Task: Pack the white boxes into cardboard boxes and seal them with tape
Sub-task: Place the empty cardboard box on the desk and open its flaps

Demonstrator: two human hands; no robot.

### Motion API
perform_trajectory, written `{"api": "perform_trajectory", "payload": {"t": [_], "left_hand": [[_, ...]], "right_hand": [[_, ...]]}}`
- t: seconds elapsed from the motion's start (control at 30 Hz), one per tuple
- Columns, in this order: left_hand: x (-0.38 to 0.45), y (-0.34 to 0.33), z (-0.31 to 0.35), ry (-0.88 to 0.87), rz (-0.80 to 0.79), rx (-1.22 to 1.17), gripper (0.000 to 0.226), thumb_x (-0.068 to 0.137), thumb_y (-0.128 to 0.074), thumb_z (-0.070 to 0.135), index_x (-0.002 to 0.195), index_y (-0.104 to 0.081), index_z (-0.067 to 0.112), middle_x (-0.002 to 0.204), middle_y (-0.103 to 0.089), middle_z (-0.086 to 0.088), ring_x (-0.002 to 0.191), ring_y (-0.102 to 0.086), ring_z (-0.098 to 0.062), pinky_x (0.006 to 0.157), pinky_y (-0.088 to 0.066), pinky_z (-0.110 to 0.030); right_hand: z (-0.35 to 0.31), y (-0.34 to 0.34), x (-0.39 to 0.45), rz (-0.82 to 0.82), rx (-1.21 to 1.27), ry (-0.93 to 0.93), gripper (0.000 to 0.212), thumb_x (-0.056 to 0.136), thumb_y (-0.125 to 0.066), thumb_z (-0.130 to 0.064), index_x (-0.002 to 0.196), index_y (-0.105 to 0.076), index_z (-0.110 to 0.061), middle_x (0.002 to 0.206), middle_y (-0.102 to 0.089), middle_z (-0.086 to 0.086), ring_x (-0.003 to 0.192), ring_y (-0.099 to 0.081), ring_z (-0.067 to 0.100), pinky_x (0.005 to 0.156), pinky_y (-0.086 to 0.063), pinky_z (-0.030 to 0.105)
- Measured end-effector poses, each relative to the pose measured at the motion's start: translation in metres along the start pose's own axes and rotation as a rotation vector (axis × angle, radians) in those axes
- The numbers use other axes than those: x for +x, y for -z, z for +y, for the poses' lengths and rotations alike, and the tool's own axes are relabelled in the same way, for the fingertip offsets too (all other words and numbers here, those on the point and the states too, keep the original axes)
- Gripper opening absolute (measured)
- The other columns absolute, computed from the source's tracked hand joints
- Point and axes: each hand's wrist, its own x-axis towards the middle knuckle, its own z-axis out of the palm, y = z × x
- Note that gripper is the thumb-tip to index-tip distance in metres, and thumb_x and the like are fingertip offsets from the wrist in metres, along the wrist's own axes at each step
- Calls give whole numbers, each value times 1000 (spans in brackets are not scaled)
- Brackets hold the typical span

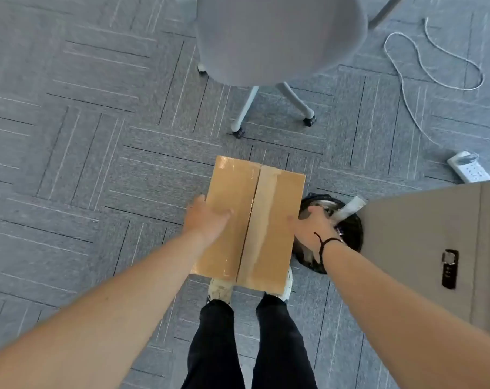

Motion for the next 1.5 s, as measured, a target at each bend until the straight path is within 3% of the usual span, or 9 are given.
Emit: {"api": "perform_trajectory", "payload": {"t": [0.07, 0.13, 0.23, 0.3, 0.53, 0.73, 0.87, 1.13, 1.5], "left_hand": [[35, -11, -14, 44, 5, -24, 96, 75, -75, 54, 152, -32, 18, 148, -49, -8, 130, -53, -31, 107, -47, -47], [61, -17, -28, 80, -20, -18, 87, 74, -75, 53, 145, -41, 16, 137, -57, -5, 122, -58, -29, 102, -50, -47], [82, -26, -43, 60, -60, 31, 58, 82, -75, 46, 128, -52, 18, 121, -63, -1, 113, -61, -26, 98, -52, -44], [84, -29, -47, 51, -60, 22, 56, 81, -77, 44, 127, -54, 21, 120, -64, 2, 112, -62, -25, 98, -53, -45], [62, -8, -35, 30, -14, 3, 65, 79, -80, 43, 130, -48, 18, 121, -62, 1, 111, -61, -26, 98, -51, -46], [-6, 32, 13, -165, -12, 110, 64, 77, -80, 50, 125, -50, 18, 112, -63, 2, 99, -62, -23, 84, -55, -42], [-75, 54, 60, -349, -38, 228, 59, 77, -77, 56, 117, -54, 19, 104, -64, 4, 91, -62, -19, 79, -55, -40], [-210, 78, 140, -685, -139, 440, 64, 68, -76, 69, 108, -59, 22, 101, -66, 7, 95, -64, -21, 82, -57, -42], [-417, 19, 102, -1085, -217, 781, 68, 66, -69, 79, 97, -58, 19, 95, -63, 4, 92, -60, -23, 75, -50, -36]], "right_hand": [[3, -20, 32, -12, 57, -30, 66, 83, -70, -38, 137, -47, -6, 111, -64, -1, 100, -63, 19, 93, -53, 34], [14, -40, 69, -50, 107, -40, 80, 60, -71, -51, 128, -58, -12, 108, -71, 2, 95, -70, 24, 88, -60, 44], [46, -66, 112, -5, 186, -106, 110, 36, -79, -71, 130, -56, -18, 110, -72, 0, 96, -72, 26, 83, -61, 46], [48, -70, 109, 35, 222, -133, 118, 30, -79, -78, 128, -57, -17, 110, -72, 1, 96, -72, 27, 82, -62, 46], [19, -63, 59, 66, 273, -112, 111, 29, -81, -69, 124, -59, -16, 105, -73, -1, 92, -72, 24, 78, -63, 43], [-8, -19, -46, 167, 288, -91, 111, 33, -72, -73, 127, -57, -17, 108, -70, 0, 96, -69, 23, 85, -60, 42], [-5, 22, -135, 279, 410, -92, 87, 52, -81, -64, 123, -58, -19, 106, -70, -4, 95, -68, 20, 86, -60, 42], [35, 78, -294, 524, 530, -111, 73, 74, -78, -60, 122, -50, -14, 109, -65, 0, 98, -65, 24, 86, -58, 42], [196, 56, -476, 742, 872, -175, 76, 46, -68, -70, 105, -67, -22, 92, -74, -6, 85, -72, 18, 79, -62, 39]]}}
